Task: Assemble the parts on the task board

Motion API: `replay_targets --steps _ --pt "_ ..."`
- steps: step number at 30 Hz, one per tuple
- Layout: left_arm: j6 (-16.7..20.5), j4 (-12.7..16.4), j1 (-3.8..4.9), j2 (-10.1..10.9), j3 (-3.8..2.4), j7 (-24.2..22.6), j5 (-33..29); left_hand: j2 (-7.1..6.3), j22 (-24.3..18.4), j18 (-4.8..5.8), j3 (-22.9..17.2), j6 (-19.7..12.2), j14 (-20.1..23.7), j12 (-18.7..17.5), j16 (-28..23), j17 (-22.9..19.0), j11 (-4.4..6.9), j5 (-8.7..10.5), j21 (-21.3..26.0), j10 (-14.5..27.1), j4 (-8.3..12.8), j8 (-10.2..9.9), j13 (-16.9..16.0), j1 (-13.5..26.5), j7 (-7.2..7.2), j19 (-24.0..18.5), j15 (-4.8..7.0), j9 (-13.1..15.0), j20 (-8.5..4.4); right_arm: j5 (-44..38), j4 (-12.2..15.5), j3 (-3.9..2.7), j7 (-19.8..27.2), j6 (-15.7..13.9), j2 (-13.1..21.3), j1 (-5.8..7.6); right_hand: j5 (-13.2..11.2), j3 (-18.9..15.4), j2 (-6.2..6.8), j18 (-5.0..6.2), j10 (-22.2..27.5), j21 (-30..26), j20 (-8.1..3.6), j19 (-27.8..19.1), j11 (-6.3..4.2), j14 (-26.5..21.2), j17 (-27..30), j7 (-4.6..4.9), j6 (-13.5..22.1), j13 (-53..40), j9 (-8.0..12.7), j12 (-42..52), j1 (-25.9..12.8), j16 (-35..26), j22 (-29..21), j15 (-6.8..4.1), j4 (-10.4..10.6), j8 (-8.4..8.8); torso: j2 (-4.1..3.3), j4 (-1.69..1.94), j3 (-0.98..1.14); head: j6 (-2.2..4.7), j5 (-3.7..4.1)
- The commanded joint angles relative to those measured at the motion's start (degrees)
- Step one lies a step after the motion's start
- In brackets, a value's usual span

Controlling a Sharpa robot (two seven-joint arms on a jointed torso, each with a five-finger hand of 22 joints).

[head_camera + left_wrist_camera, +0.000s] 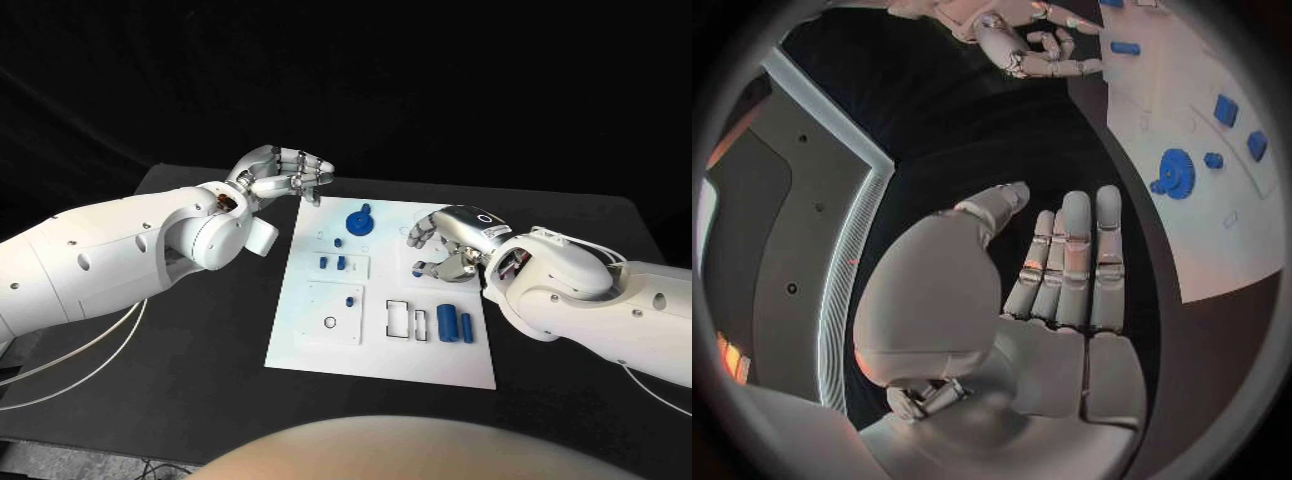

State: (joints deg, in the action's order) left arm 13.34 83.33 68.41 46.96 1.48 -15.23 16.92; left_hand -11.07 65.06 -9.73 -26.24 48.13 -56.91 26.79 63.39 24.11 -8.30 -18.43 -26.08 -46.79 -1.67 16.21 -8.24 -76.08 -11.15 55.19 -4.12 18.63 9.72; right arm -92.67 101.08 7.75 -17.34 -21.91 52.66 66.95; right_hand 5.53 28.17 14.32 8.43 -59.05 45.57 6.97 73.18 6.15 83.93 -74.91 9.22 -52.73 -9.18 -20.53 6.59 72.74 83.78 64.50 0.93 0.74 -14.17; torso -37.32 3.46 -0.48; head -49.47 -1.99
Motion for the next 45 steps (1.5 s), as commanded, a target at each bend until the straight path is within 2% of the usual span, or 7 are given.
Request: replay_targets --steps 1,7,17,20,24,30,45 --pt "-1.21 0.1 0.02 -0.05 -0.04 -0.15 -0.25 0.22 -0.08 -0.43 0.16 -0.18 0.35 0.28 -0.31 -0.07 -0.09 -0.03 0.24 0.31 -0.05 0.15 0.09 0.39 -0.05 -0.19 -0.04 -0.05 0.22 -0.64 -0.6 0.03 0.89 4.43 0.14 0.07 0.08 -1.87 -0.24 0.19 0.69 -0.03 0.09 0.44 0.0 3.18 -3.0 -0.22 0.34 0.26 0.41 0.52 1.28 0.16 0.04 0.44 0.55 0.37 -0.09 0.01 0.04 0.04 0.25" --pt "-1.35 0.14 0.02 -0.07 -0.04 -0.16 -0.2 0.22 -0.08 -0.43 0.16 -0.18 0.35 0.28 -0.31 -0.07 -0.09 -0.03 0.24 0.31 -0.05 0.15 0.09 0.39 -0.05 -0.19 -0.04 -0.05 0.22 -1.07 -1.7 0.11 1.03 5.62 -0.16 -0.03 0.5 -2.91 -0.78 0.18 1.01 -0.15 0.1 0.55 0.03 3.11 -2.74 -0.28 0.31 0.54 0.85 0.91 2.51 0.04 0.02 0.47 1.01 0.55 -0.05 0.03 -0.05 -0.14 0.24" --pt "-1.49 0.17 0.02 0.02 -0.04 -0.1 -0.17 0.27 -0.13 -0.43 0.23 -0.22 0.4 0.35 -0.29 -0.1 -0.11 0.1 0.37 0.45 -0.07 0.17 0.12 0.38 -0.07 -0.18 -0.06 -0.09 0.25 -0.69 -3.91 0.23 1.18 7.23 -1.49 -0.34 0.64 -2.54 -1.5 -0.05 0.24 1.2 0.02 1.35 -0.11 3.16 -2.79 -0.21 -0.62 0.75 1.16 1.5 3.48 0.08 0.81 0.34 1.55 0.34 -0.07 0.1 -0.1 -0.25 0.17" --pt "-1.46 0.2 0.02 0.08 -0.04 -0.1 -0.17 0.27 -0.13 -0.43 0.23 -0.22 0.4 0.35 -0.29 -0.1 -0.11 0.1 0.37 0.45 -0.07 0.17 0.12 0.38 -0.07 -0.18 -0.06 -0.09 0.25 -0.65 -4.43 0.26 1.23 7.34 -1.83 -0.48 0.86 -1.9 -1.75 -0.13 -0.45 1.58 -0.04 1.65 -0.18 3.24 -2.96 -0.2 -1.13 0.85 1.33 1.72 3.82 0.19 1.05 0.27 1.82 0.26 -0.09 0.06 -0.09 -0.21 0.06" --pt "-1.44 0.25 0.02 0.12 -0.04 -0.08 -0.16 0.27 -0.13 -0.43 0.23 -0.22 0.4 0.35 -0.29 -0.1 -0.11 0.1 0.37 0.45 -0.07 0.17 0.12 0.38 -0.07 -0.18 -0.06 -0.09 0.25 -0.35 -4.88 0.27 1.39 7.47 -2.33 -0.63 0.89 0.77 -2.02 -0.4 -2.86 2.98 -0.21 2.46 -0.38 3.49 -3.69 -0.22 -2.81 1.19 1.69 1.76 3.77 0.66 1.95 0.09 2.95 -0.09 -0.06 0.02 -0.06 -0.25 0.03" --pt "-1.44 0.27 0.02 0.17 -0.04 -0.04 -0.16 0.27 -0.13 -0.43 0.23 -0.22 0.4 0.35 -0.29 -0.1 -0.11 0.1 0.37 0.45 -0.07 0.17 0.12 0.38 -0.07 -0.18 -0.06 -0.09 0.25 -0.11 -5.2 0.29 1.5 8.08 -2.89 -0.9 0.84 3.75 -1.43 -0.62 -5.72 4.27 -0.56 3.1 -0.89 3.7 -4.43 -0.73 -4.67 1.59 1.6 1.09 3.46 1.15 2.87 -0.31 3.86 -0.38 -0.07 0.01 -0.03 -0.35 0.02" --pt "-1.44 0.27 0.02 0.22 -0.04 0.07 -0.12 0.34 -0.16 -0.44 0.27 -0.25 0.43 0.4 -0.26 -0.12 -0.12 0.13 0.45 0.54 -0.1 0.18 0.14 0.38 -0.08 -0.17 -0.07 -0.11 0.27 -0.53 -5.89 0.35 0.96 8.33 -3.84 -1.44 0.8 5.42 -1.31 -0.73 -7.44 4.9 -0.85 3.37 -1.28 3.82 -4.9 -1.13 -5.66 1.79 1.27 0.6 3.43 1.44 3.39 -0.63 4.15 -0.7 -0.03 0.02 -0.05 -0.51 -0.04"
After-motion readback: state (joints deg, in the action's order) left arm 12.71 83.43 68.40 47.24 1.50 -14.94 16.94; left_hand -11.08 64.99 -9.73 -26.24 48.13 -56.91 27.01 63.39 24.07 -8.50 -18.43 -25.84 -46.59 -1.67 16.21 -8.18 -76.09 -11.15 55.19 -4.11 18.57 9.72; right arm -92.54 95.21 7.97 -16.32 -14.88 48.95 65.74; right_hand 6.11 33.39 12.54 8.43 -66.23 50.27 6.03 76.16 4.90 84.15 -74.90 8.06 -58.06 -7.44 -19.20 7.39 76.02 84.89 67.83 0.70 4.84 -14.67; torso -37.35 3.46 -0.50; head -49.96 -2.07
